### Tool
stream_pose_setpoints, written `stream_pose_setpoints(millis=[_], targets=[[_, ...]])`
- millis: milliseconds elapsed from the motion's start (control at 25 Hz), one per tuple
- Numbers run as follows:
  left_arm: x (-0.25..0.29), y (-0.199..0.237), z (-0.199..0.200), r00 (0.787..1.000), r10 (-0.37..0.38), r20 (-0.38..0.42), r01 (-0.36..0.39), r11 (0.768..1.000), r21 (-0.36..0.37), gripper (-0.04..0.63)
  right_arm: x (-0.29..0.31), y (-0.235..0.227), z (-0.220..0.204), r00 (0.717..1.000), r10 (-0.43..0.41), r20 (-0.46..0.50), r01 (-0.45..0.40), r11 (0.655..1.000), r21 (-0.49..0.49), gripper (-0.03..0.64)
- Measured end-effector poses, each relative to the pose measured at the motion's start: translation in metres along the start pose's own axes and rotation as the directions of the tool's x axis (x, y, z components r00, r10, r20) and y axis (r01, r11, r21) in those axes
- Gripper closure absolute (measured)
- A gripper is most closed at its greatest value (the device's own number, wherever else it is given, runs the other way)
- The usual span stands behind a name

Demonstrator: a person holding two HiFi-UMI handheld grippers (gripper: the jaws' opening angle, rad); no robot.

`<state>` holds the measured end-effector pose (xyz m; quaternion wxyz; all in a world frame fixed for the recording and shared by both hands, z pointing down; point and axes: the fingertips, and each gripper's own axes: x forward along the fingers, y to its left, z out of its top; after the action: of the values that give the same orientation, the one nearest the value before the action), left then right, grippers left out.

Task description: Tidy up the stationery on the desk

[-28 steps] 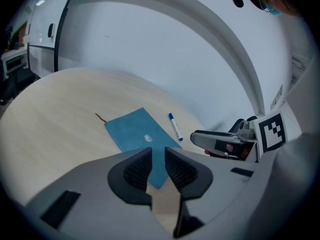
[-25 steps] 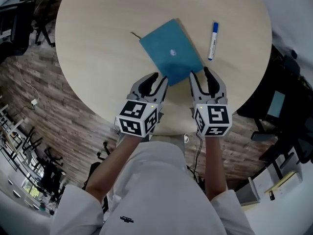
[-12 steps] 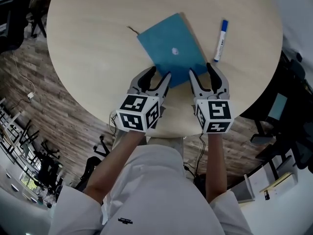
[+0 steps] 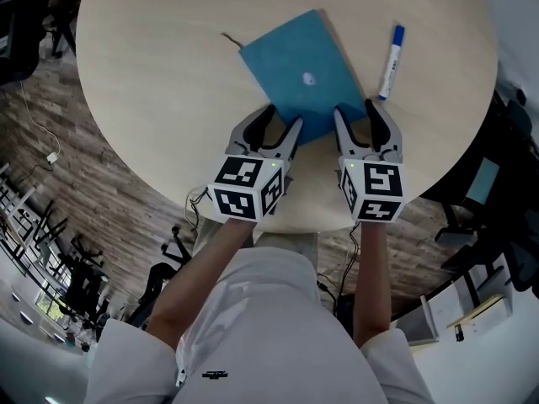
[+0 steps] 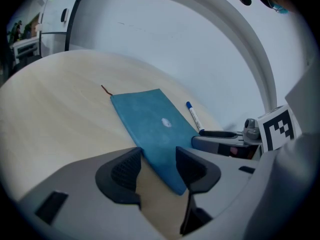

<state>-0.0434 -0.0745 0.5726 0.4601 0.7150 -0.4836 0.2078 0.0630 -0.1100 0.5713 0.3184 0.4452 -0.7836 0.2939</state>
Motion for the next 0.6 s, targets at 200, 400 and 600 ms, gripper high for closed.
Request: stream_pose_setpoints(millis=[200,400,600], targets=[[0.000,-0.001,0.000,1.000,-0.002,0.008,0.002,1.000,-0.005,0.383,-0.001,0.000,0.001,1.000,0.004,0.009,-0.004,1.000,0.018,0.387],[-0.001,0.008,0.007,1.000,0.015,0.016,-0.015,1.000,0.003,0.382,-0.008,0.013,-0.009,0.999,0.038,-0.010,-0.037,0.998,0.053,0.387],[-0.005,0.018,0.018,1.000,0.005,0.008,-0.005,0.998,0.062,0.382,-0.022,0.040,-0.025,0.999,0.036,0.001,-0.036,0.995,0.098,0.387]])
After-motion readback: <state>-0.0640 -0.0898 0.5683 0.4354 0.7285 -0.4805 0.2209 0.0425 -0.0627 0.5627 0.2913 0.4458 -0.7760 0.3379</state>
